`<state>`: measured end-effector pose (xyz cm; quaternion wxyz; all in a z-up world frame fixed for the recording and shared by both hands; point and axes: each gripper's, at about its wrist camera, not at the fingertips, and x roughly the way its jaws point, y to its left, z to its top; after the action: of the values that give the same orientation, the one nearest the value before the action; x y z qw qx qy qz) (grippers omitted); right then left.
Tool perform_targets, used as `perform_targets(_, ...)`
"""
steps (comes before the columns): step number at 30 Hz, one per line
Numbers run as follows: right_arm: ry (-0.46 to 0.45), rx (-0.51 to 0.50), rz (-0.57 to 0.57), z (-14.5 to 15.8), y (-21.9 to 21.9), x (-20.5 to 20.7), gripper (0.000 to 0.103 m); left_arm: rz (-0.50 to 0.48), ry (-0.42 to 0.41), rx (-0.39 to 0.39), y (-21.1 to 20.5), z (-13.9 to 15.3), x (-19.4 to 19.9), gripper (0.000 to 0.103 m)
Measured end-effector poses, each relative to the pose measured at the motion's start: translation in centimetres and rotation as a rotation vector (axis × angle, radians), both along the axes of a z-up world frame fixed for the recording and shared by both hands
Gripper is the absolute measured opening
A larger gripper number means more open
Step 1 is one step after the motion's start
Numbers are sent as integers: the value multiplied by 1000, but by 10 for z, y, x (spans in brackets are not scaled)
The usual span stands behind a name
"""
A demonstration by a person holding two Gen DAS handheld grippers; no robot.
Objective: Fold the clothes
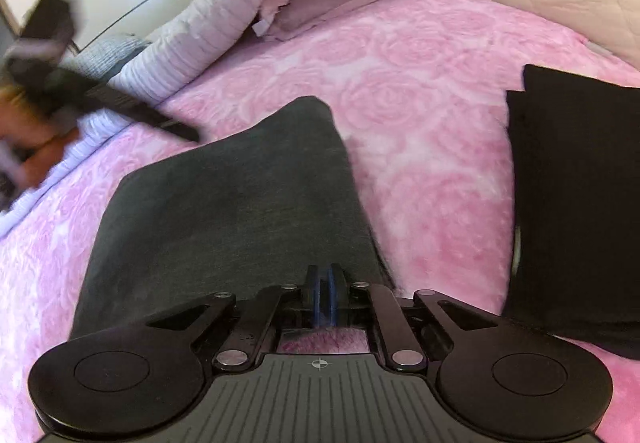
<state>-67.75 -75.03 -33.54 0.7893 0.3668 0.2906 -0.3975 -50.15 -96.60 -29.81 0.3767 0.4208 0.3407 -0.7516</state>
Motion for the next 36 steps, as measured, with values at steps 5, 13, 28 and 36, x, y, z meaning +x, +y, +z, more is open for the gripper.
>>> perform_targets(5, -74, 56, 23, 19, 34, 6, 39, 227, -21, 96, 54, -8, 81, 53)
perform_targets(13, -370, 397, -77, -38, 96, 51, 68, 372, 206, 229, 83, -65, 130, 59)
perform_targets(28, -551, 426, -451, -77, 149, 144, 47, 407, 451, 305, 24, -109, 148, 34)
perform_targets(36, -410, 456, -227, -42, 145, 99, 23, 416, 497, 319, 96, -81, 163, 24)
